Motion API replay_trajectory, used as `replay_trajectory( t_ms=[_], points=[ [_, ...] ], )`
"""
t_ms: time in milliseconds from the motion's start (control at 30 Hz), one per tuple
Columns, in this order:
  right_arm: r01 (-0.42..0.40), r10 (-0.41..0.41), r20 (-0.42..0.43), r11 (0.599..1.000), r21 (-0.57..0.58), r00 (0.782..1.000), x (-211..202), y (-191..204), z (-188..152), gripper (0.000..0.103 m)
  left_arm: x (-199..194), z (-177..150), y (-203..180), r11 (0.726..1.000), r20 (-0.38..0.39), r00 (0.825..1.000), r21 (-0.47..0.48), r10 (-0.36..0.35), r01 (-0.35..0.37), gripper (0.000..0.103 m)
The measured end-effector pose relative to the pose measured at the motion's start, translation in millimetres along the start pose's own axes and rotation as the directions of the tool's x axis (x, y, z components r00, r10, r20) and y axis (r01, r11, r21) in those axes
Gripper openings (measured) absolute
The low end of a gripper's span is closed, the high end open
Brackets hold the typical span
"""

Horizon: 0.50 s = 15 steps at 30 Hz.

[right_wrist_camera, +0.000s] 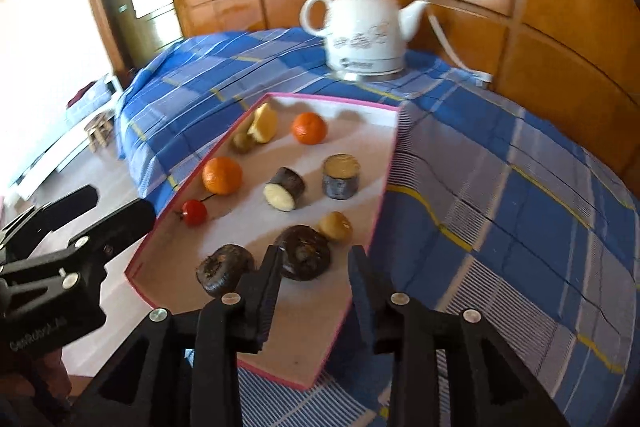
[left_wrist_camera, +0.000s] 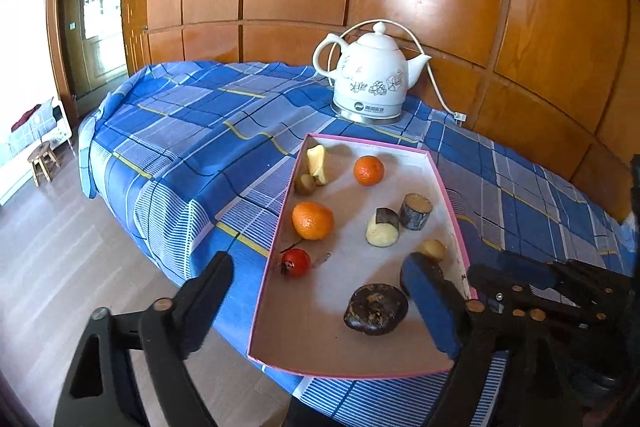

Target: Organize fruits

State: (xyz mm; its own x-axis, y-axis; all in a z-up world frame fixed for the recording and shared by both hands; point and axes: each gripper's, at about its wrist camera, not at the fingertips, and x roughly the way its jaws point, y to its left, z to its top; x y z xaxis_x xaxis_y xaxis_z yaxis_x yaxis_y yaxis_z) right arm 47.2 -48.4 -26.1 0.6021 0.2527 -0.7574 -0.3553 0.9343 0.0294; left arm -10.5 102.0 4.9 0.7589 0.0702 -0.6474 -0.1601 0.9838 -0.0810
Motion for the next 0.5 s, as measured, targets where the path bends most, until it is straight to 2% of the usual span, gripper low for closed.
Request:
replay_trajectory(
  t_ms=[167,400,500],
  points=[
    [0.064,-0.064,0.013,0.997,0.049,0.998,-9.3,-9.8,-9.1,0.039,-6.5,-5.2,-7.6,1.0,0.019,1.0,0.01,0.0,0.0,0.103],
    [0.106,-0.108,0.024,0.992,0.073,0.994,-14.1,-15.3,-13.0,0.039,-8.9,-9.7,-13.9,1.0,0.012,1.0,0.022,-0.009,0.009,0.103],
    [0.111,-0.113,0.024,0.991,0.069,0.993,-14.5,-14.3,-14.4,0.039,-8.9,-10.1,-15.0,0.999,0.013,1.0,0.028,0.017,-0.017,0.103]
  ],
)
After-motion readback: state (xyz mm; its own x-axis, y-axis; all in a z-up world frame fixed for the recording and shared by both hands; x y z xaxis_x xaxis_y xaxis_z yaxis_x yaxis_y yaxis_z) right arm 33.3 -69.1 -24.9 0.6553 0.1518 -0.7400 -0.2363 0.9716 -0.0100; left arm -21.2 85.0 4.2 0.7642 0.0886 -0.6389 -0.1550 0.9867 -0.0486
